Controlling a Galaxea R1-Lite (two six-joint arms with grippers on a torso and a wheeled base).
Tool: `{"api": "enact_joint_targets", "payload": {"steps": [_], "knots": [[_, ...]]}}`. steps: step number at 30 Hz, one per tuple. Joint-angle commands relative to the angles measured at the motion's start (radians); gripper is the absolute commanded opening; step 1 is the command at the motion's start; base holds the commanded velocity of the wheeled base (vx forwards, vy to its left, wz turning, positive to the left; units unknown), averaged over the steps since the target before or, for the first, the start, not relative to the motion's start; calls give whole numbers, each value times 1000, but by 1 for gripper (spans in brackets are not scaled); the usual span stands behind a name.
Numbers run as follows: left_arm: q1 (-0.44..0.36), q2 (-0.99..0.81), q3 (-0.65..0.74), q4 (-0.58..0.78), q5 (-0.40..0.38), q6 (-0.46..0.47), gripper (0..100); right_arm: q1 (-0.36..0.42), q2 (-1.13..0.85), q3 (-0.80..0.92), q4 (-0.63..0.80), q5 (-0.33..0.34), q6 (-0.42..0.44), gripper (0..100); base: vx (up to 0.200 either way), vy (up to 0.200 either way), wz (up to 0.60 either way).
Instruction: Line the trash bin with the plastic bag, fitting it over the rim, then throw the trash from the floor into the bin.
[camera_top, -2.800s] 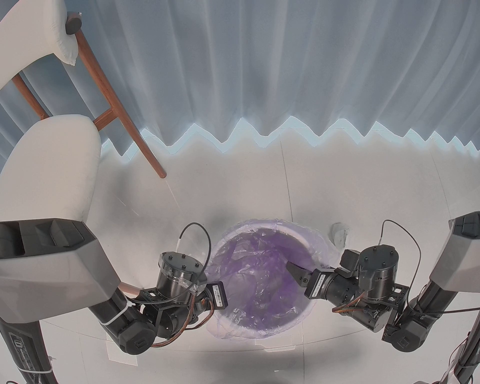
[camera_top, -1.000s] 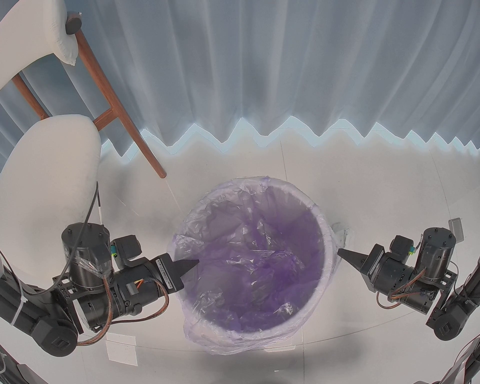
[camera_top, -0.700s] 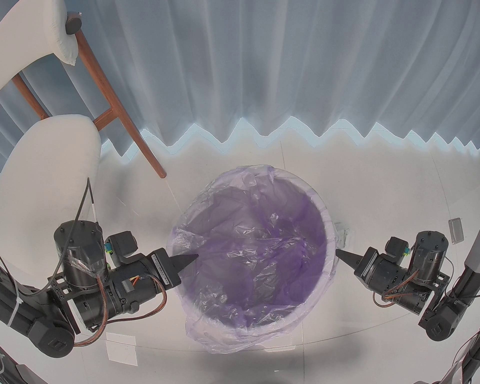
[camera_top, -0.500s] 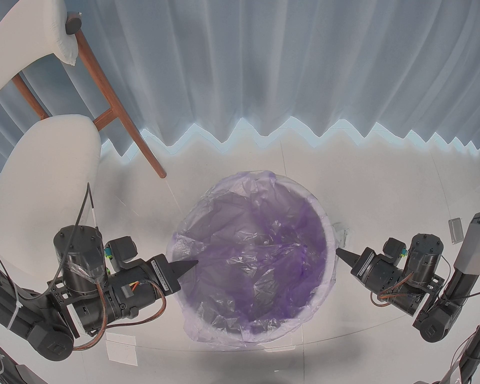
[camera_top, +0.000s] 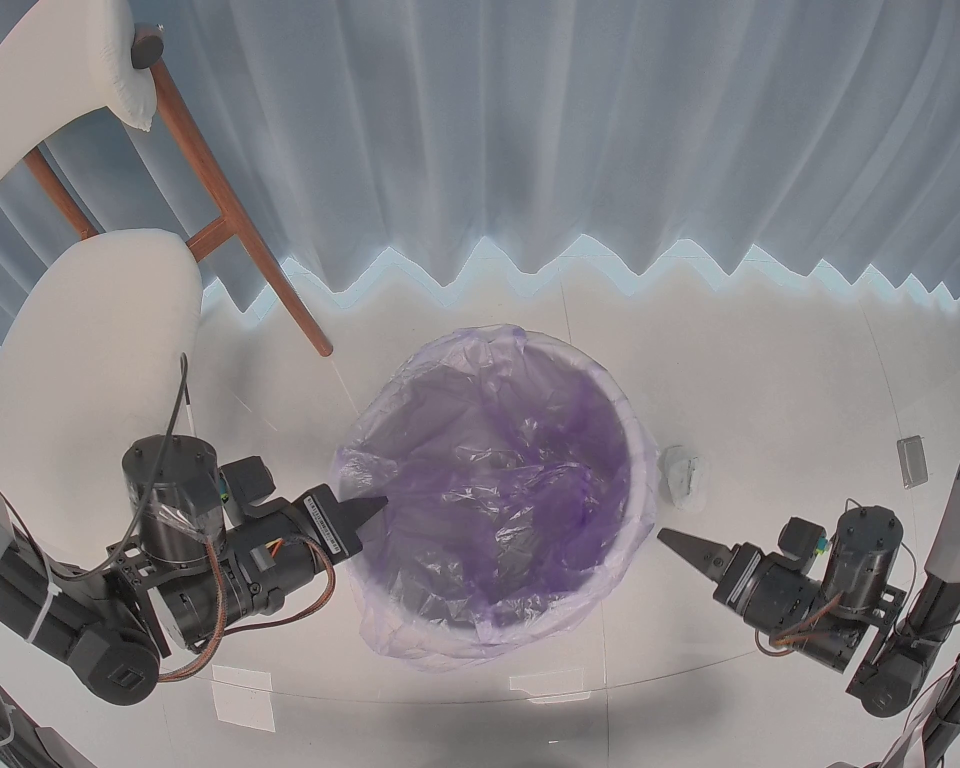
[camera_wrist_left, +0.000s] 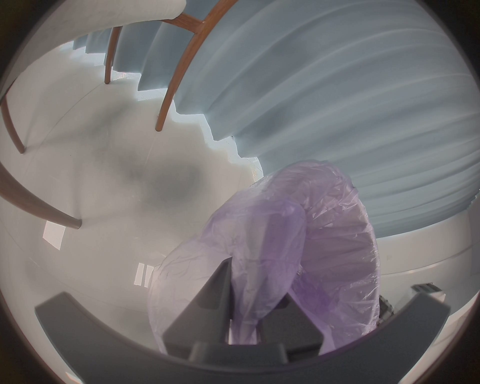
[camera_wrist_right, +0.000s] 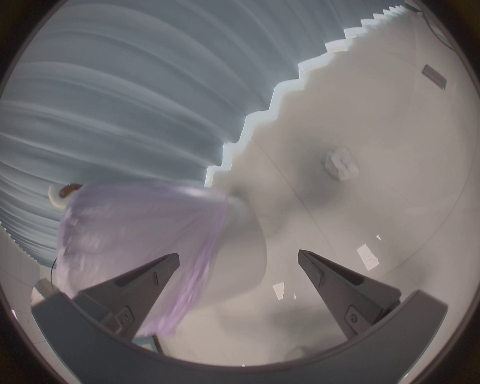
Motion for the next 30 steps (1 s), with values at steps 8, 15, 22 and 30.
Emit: {"api": "enact_joint_targets", "payload": {"steps": [8, 15, 22, 30], "knots": [[-29, 111, -108, 11, 93, -80, 0, 185, 58, 50, -56, -9, 15, 100, 0, 0, 0], [-52, 119, -115, 9, 95, -82, 0, 216, 124, -38, -58, -57, 20, 100, 0, 0, 0], [-77, 114, -112, -2, 101, -83, 0, 214, 156, -93, -56, -84, 21, 100, 0, 0, 0], [-77, 99, -115, -2, 98, -85, 0, 211, 239, -101, -58, -124, 21, 100, 0, 0, 0]]}}
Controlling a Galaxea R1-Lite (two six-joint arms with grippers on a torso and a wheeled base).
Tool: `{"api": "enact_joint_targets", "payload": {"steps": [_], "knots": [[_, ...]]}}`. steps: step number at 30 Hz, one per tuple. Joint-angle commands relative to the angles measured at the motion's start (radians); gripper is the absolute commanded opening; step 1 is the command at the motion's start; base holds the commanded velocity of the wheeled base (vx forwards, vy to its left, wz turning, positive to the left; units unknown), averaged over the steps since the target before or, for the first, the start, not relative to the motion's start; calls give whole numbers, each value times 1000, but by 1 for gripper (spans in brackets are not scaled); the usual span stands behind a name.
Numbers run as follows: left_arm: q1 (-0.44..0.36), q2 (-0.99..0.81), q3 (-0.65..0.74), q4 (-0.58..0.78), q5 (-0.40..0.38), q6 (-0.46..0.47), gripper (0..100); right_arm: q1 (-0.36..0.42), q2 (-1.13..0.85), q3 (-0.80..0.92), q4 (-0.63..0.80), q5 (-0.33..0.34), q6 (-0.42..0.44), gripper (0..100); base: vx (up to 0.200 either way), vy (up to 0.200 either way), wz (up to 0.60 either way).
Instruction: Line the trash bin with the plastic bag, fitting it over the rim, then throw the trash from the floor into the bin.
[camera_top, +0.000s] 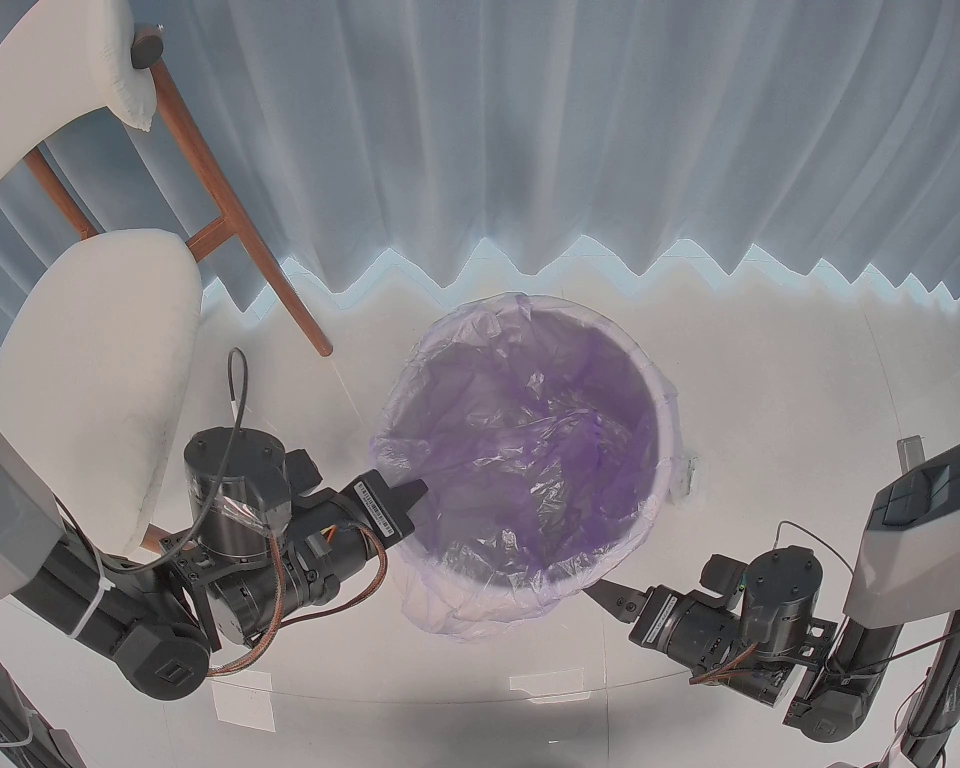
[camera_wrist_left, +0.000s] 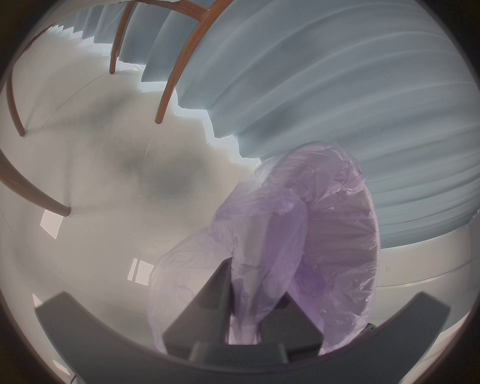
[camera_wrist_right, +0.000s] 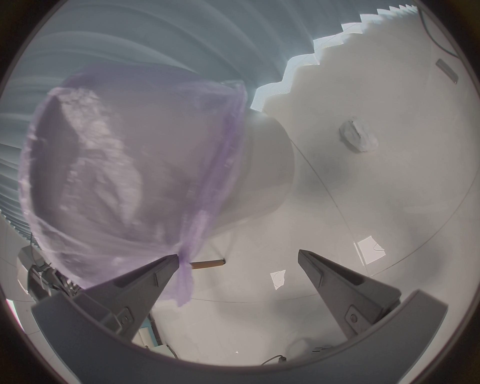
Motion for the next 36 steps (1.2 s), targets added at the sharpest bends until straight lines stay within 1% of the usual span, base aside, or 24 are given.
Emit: {"api": "enact_joint_targets", "payload": {"steps": [1, 5, 13, 18, 23, 26, 31, 35, 36], "knots": [[1, -13, -1, -1, 0, -2, 0, -2, 53, -5, -17, -10, 2, 100, 0, 0, 0], [1, -16, -1, 0, 0, 0, 0, -13, 69, -5, -17, -10, 2, 100, 0, 0, 0], [4, -50, 9, 13, -5, 0, 0, -85, 75, -8, -17, -13, 0, 100, 0, 0, 0], [7, -73, 7, 48, -9, -2, 0, -131, 81, -16, -17, -21, 5, 100, 0, 0, 0], [13, -73, 7, 49, -8, 0, 0, -129, 85, -1, -17, -53, 34, 100, 0, 0, 0], [13, -66, 7, 48, 0, 1, 0, -111, 76, 33, -17, -65, 59, 100, 0, 0, 0], [16, -51, 1, 49, 3, 1, 0, -69, 61, 120, -17, -65, 97, 100, 0, 0, 0], [30, 0, -5, 37, 6, 15, 0, -80, 55, 139, -17, -68, 102, 100, 0, 0, 0], [40, 46, -24, 36, 27, 31, 0, -108, 55, 146, -17, -87, 100, 100, 0, 0, 0]]}}
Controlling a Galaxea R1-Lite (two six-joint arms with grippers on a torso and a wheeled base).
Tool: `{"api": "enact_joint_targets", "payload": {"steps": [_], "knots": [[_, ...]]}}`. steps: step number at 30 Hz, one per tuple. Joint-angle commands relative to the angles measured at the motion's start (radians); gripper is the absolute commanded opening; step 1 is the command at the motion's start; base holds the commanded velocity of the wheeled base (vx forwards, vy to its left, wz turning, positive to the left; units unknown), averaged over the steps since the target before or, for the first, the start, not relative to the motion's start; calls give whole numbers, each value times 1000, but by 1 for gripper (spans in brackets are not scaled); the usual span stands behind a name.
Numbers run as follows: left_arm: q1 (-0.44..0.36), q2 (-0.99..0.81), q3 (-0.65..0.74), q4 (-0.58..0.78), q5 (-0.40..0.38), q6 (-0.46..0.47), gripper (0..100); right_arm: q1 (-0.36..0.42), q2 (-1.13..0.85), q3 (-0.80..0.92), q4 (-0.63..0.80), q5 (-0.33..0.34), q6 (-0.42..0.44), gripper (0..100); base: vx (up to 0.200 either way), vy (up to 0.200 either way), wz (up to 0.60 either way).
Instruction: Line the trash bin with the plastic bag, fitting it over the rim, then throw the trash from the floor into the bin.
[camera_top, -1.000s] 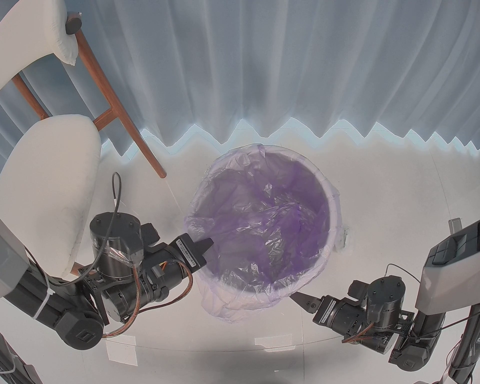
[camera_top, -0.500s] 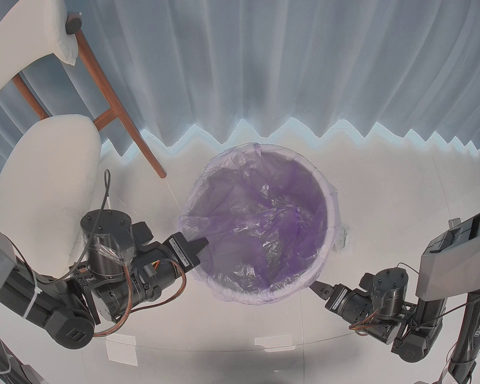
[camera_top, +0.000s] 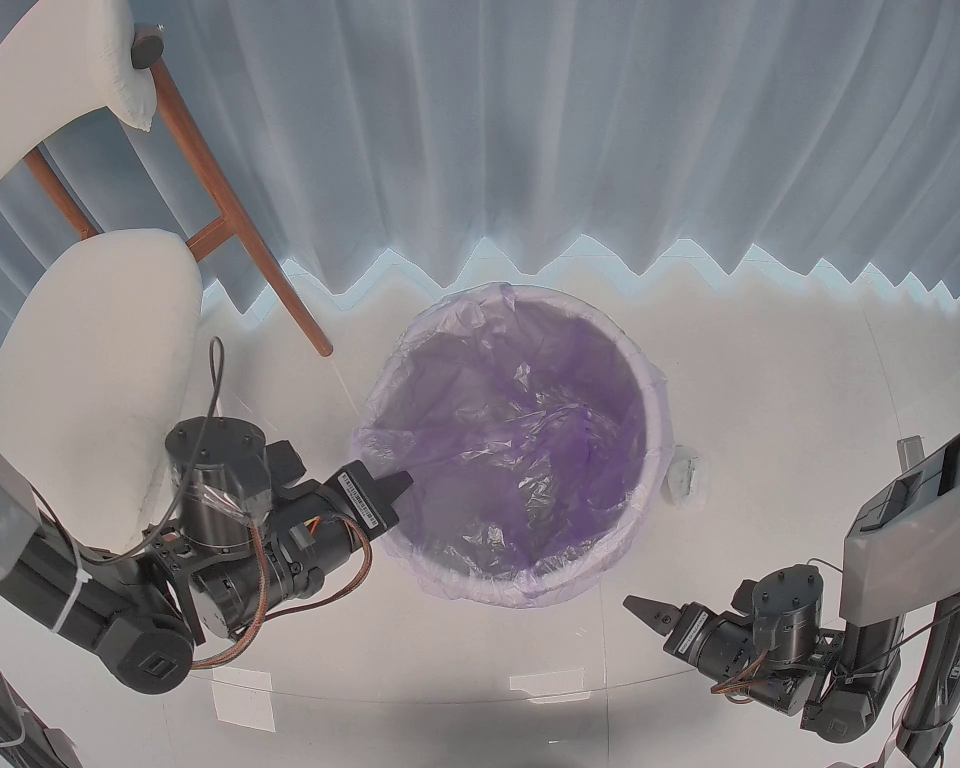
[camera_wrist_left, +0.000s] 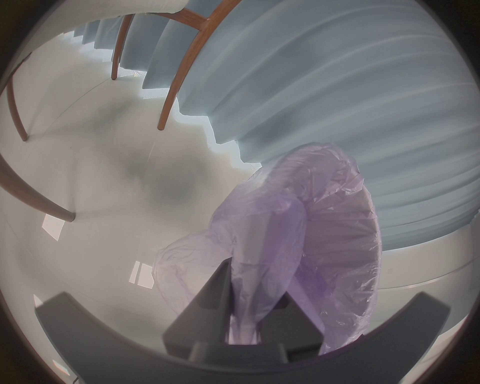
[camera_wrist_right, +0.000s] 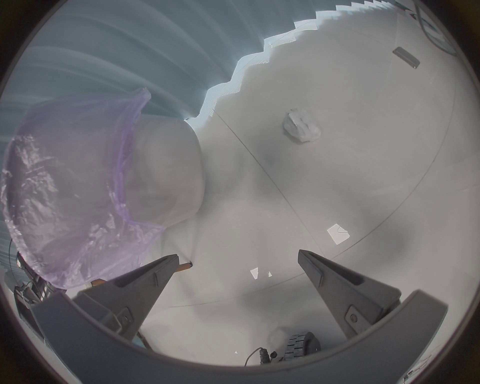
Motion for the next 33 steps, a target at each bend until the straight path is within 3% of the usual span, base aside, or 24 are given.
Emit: {"api": "enact_joint_targets", "payload": {"steps": [1, 7, 10, 16, 33], "knots": [[27, 110, -36, -6, 38, 26, 0, -45, -12, 29, -17, -32, -1, 100, 0, 0, 0], [73, 262, -148, -6, 110, 68, 0, -192, -43, 6, -17, -55, -13, 100, 0, 0, 0], [74, 338, -208, -7, 124, 69, 0, -225, -67, -6, -17, -53, -27, 100, 0, 0, 0], [71, 480, -313, -7, 165, 89, 0, -228, -118, 3, -17, -55, -95, 100, 0, 0, 0], [79, 578, -358, -9, 173, 87, 0, -228, -127, 21, -17, -56, -95, 100, 0, 0, 0]]}}
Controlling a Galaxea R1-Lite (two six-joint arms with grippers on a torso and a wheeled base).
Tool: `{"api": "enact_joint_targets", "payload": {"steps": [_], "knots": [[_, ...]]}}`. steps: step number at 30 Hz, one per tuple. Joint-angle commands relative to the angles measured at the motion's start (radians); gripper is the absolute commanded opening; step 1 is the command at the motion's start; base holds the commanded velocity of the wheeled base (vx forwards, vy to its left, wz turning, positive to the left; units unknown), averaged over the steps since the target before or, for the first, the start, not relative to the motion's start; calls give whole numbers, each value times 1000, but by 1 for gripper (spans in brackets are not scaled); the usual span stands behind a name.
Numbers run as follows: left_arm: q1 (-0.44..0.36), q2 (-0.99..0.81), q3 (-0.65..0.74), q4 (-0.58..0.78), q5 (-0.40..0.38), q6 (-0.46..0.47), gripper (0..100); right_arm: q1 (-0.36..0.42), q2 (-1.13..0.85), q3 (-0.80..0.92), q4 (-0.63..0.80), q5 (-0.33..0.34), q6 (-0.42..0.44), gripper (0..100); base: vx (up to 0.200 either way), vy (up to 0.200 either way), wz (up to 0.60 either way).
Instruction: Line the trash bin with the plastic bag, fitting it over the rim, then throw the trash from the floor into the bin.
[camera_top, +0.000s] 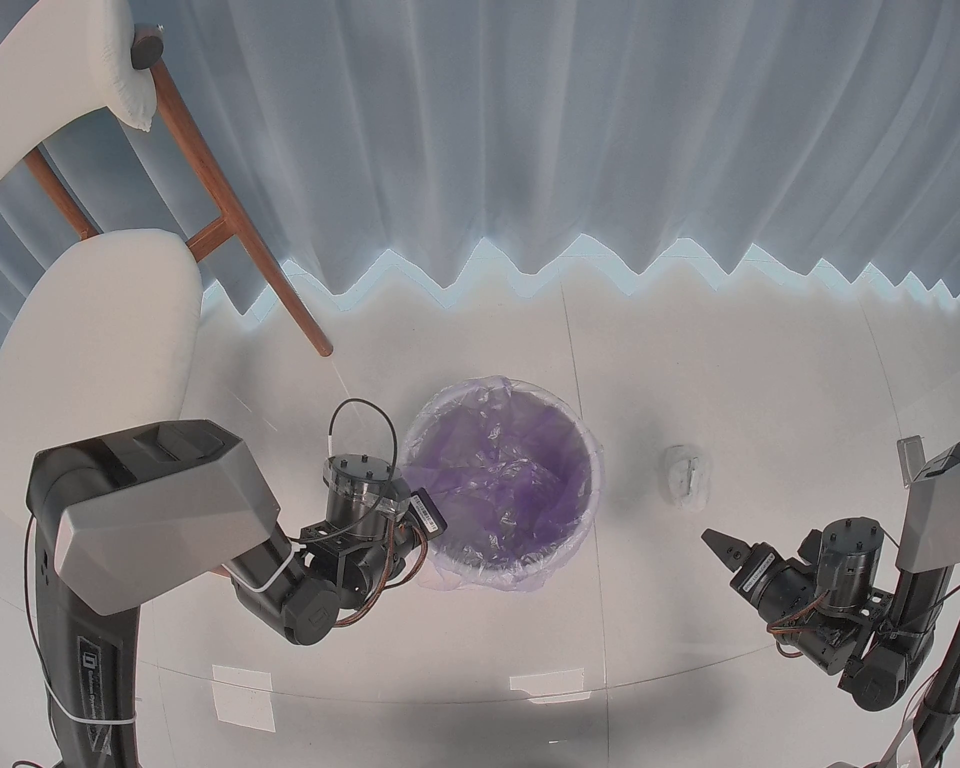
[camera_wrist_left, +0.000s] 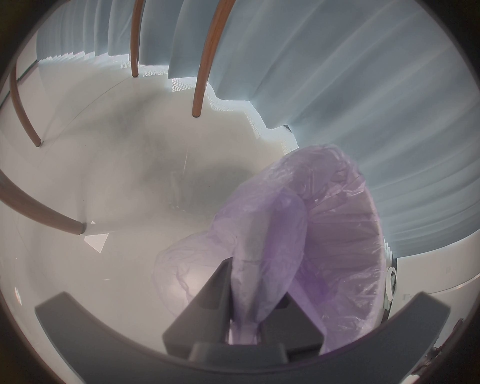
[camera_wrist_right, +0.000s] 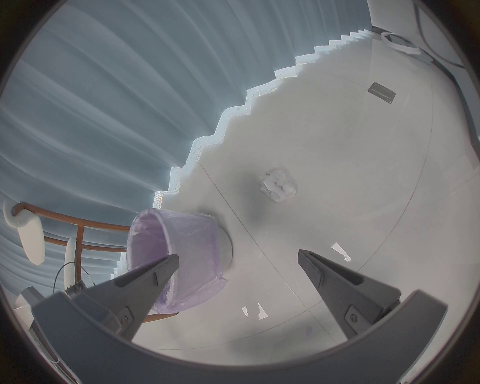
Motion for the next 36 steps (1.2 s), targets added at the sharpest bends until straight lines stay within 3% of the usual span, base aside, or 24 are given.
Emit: {"api": "enact_joint_targets", "payload": {"steps": [1, 3, 4, 11, 19, 20, 27, 29, 32, 36], "knots": [[3, 21, -1, 7, -1, -4, 0, 1, -2, 1, -18, 0, 0, 100, 0, 0, 0], [2, 20, 9, 5, 0, -4, 0, 1, -1, 0, -18, -3, 3, 100, 0, 0, 0], [2, 18, 10, 5, 3, -4, 100, 1, -1, 1, -18, -3, 6, 100, 0, 0, 0], [-9, -12, 24, -41, 42, -4, 100, 1, -1, 17, -18, -4, 8, 100, 0, 0, 0], [-60, -315, 202, -107, 39, 27, 100, 8, -2, 44, -18, -4, 32, 100, 0, 0, 0], [-71, -450, 282, -107, 37, 36, 100, 8, -1, 44, -18, -4, 54, 100, 0, 0, 0], [-20, -648, 441, -159, 31, 150, 100, -7, 8, 44, -18, -3, 91, 100, 0, 0, 0], [0, -740, 549, -223, 20, 223, 100, -10, 11, 37, -18, 3, 84, 100, 0, 0, 0], [8, -815, 667, -252, 14, 240, 100, -22, 11, 17, -16, 29, 61, 100, 0, 0, 0], [31, -882, 743, -252, 14, 245, 100, -85, 22, -14, -16, 72, -32, 100, 0, 0, 0]]}}
